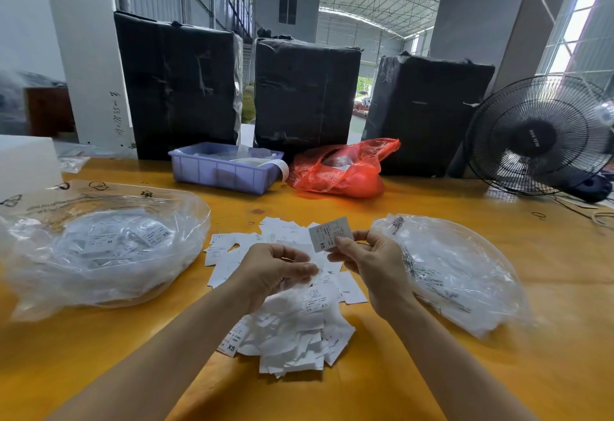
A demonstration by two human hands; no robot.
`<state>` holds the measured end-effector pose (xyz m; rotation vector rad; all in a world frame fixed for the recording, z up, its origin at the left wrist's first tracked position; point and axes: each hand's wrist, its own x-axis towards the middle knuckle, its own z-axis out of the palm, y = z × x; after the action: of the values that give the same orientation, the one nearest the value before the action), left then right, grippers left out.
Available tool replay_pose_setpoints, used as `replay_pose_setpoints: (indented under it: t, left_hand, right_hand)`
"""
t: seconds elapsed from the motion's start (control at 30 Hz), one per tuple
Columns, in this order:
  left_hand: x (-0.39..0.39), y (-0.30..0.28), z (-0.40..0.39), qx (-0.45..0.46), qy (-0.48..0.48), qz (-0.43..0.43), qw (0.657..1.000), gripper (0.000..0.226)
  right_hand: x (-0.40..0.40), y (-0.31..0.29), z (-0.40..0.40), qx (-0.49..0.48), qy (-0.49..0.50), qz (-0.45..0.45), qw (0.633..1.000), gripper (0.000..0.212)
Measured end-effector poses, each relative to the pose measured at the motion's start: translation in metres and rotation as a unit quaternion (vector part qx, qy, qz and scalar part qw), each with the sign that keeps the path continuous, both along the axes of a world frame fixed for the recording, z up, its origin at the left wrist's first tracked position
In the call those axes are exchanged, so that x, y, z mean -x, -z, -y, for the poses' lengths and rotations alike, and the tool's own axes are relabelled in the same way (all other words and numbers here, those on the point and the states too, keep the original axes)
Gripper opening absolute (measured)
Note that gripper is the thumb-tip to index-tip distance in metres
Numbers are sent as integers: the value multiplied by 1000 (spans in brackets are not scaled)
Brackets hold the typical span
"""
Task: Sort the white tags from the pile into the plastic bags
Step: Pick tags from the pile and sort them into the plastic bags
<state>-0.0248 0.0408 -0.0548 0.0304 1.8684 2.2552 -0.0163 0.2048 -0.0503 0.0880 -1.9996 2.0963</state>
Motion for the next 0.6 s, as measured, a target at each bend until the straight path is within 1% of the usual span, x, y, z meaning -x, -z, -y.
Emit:
replay_pose_setpoints:
  t: [0.13, 0.37, 0.6]
  left_hand:
    - [0, -1, 0, -7, -1, 1, 1000, 19]
    - [1, -2, 2, 0, -4, 0, 1000, 24]
    - [6, 0, 7, -11, -32, -7, 999, 13]
  right_hand:
    - [-1, 3, 2, -41, -9, 8, 999, 9]
    - [-4, 1, 2, -58, -37, 19, 997, 9]
    - [-3, -1, -1, -89, -54, 43, 994, 11]
